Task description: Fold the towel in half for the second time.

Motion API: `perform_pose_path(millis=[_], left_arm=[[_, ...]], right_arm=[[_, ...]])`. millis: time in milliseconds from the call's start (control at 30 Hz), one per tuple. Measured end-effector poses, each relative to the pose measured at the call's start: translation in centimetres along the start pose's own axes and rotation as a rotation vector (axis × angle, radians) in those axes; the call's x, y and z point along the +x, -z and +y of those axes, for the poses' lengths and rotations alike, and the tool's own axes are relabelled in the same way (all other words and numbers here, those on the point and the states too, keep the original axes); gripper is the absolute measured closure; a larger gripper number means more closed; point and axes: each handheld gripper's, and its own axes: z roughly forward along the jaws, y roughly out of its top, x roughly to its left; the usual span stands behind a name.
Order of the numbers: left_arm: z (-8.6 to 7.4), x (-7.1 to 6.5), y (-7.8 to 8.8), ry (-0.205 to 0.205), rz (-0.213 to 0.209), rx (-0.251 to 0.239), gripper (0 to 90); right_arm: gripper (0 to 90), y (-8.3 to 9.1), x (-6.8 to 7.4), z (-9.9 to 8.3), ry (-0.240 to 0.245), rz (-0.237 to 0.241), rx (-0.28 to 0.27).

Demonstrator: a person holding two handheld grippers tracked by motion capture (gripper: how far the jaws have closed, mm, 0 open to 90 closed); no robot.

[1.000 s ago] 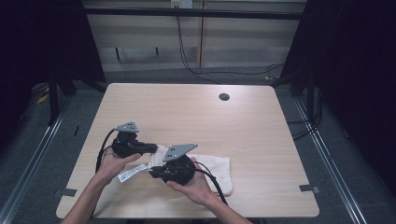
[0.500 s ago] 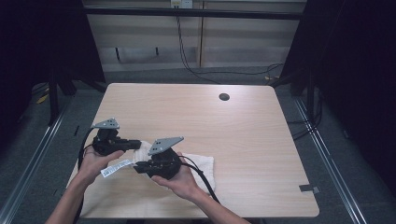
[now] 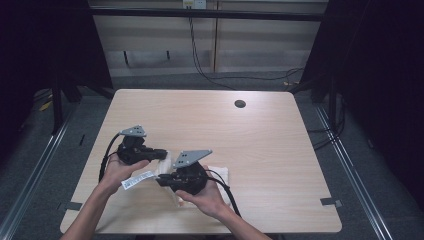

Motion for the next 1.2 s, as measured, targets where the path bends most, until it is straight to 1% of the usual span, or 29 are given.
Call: perform_pose_path(millis=[133, 200, 267, 433, 533, 567, 633, 833, 967, 1000, 1067, 1133, 1200], left_arm=[[0.5, -0.7, -1.3, -0.013, -0.025, 0.006, 85.9], [0.7, -1.0, -1.7, -0.018, -0.022, 0.017, 85.7], [0.8, -1.2, -2.1, -0.018, -0.03, 0.018, 85.8], [1.3, -1.8, -3.1, -0.026, -0.045, 0.012, 85.7], [1.6, -2.2, -3.9, -0.037, -0.056, 0.033, 85.8], [1.8, -2.3, -4.2, -0.042, -0.056, 0.039, 85.8], [2.0, -2.5, -4.7, -0.038, -0.061, 0.036, 85.8], [2.5, -2.8, -5.9, -0.051, -0.063, 0.054, 85.8], [2.7, -3.1, -6.3, -0.055, -0.065, 0.052, 85.9], [2.7, -3.3, -6.6, -0.062, -0.067, 0.061, 85.9], [2.7, -3.5, -7.1, -0.064, -0.071, 0.059, 85.9], [2.7, -3.6, -7.5, -0.07, -0.073, 0.071, 85.9], [2.8, -3.7, -7.9, -0.063, -0.079, 0.072, 85.9]], right_arm=[[83.8, 1.1, -0.3, -0.7, -0.012, -0.006, 0.003], [83.8, 1.4, -0.4, -1.0, -0.017, -0.003, 0.006], [83.8, 1.9, -0.5, -1.4, -0.02, -0.016, 0.019], [83.8, 3.0, -0.6, -1.8, -0.027, -0.027, 0.012], [83.8, 3.5, -0.5, -2.1, -0.025, -0.034, 0.014], [83.8, 3.7, -0.6, -2.3, -0.027, -0.036, 0.014], [83.8, 4.1, -0.9, -2.8, -0.041, -0.038, 0.021], [83.7, 5.1, -1.6, -3.8, -0.06, -0.05, 0.01], [83.7, 5.7, -1.6, -4.4, -0.063, -0.067, 0.014], [83.8, 5.8, -1.6, -4.5, -0.067, -0.071, 0.015], [83.7, 6.0, -1.6, -4.8, -0.065, -0.08, 0.019], [83.8, 6.2, -1.5, -5.2, -0.07, -0.091, 0.02], [83.8, 6.5, -1.5, -5.5, -0.075, -0.107, 0.017]])
